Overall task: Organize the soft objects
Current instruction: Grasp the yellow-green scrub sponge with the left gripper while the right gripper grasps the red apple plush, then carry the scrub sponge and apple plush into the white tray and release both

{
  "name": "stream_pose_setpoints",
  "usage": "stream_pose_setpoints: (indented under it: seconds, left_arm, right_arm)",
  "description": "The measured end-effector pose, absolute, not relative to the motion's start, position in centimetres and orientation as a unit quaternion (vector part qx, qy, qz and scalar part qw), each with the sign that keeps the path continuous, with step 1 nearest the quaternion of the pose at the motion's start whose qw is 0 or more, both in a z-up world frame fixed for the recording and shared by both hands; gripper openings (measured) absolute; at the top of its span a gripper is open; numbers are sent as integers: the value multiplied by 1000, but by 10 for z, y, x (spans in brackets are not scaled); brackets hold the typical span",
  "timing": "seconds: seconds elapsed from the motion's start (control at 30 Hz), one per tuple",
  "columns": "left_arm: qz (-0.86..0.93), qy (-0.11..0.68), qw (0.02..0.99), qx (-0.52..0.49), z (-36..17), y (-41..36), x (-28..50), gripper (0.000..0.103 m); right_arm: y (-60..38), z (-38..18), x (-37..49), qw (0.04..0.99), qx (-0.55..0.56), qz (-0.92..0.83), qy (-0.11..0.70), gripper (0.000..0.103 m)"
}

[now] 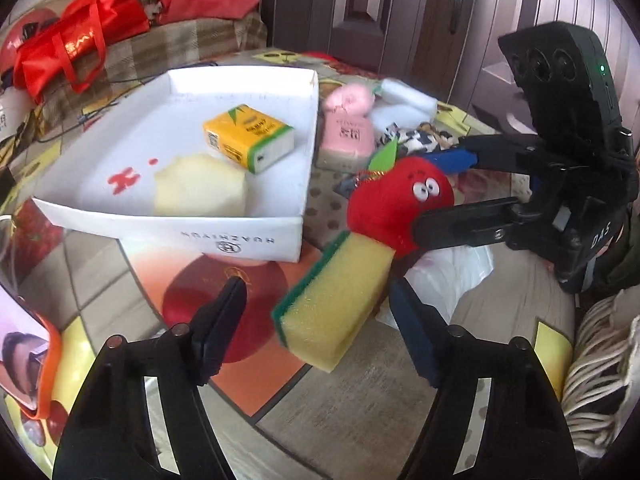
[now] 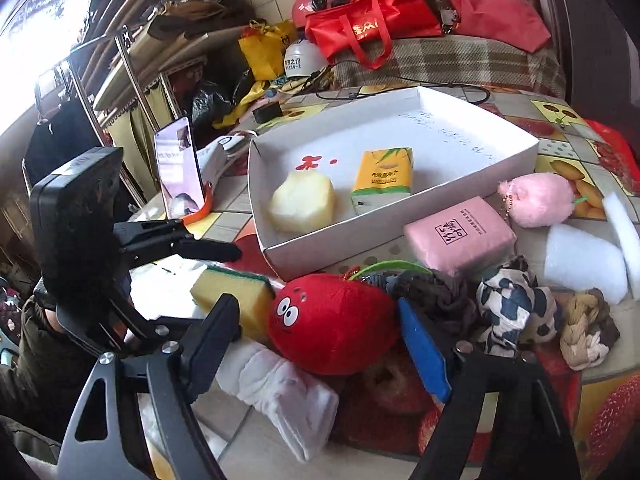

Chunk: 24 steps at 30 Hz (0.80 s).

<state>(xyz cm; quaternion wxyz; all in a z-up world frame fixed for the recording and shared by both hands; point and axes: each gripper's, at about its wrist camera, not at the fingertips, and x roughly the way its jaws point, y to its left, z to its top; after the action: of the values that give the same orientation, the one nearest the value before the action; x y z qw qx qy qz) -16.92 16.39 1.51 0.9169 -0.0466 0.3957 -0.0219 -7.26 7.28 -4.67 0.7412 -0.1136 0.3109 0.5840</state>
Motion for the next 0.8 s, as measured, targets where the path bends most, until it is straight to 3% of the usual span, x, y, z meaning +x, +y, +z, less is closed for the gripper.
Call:
stream_pose_setpoints:
  seconds: [0.03, 0.07, 0.13, 0.27, 0.53, 0.8]
  left_arm:
    - [-27, 395, 917, -49, 15, 163, -169, 60]
    - [-32, 393, 918, -52, 16, 163, -170, 46]
    - [-31, 395, 917, -52, 15, 162, -170, 28]
    - [-41, 384, 921, -49, 19, 159, -173, 28]
    - [-20, 305, 950, -70, 59, 169, -185, 28]
    - [37, 236, 970, -43, 119, 164, -146, 28]
  right_arm:
    - [74, -49, -72, 741, -118, 582, 313, 79]
    - [76, -52, -72, 740, -124, 580, 318, 67]
    - [75, -54, -72, 734, -126, 584, 323, 62]
    - [66, -47, -77, 731, -132, 595, 307, 55]
    - [34, -16, -76, 751, -76, 609, 245, 55]
    - [6, 11, -56, 778, -1, 591, 213, 55]
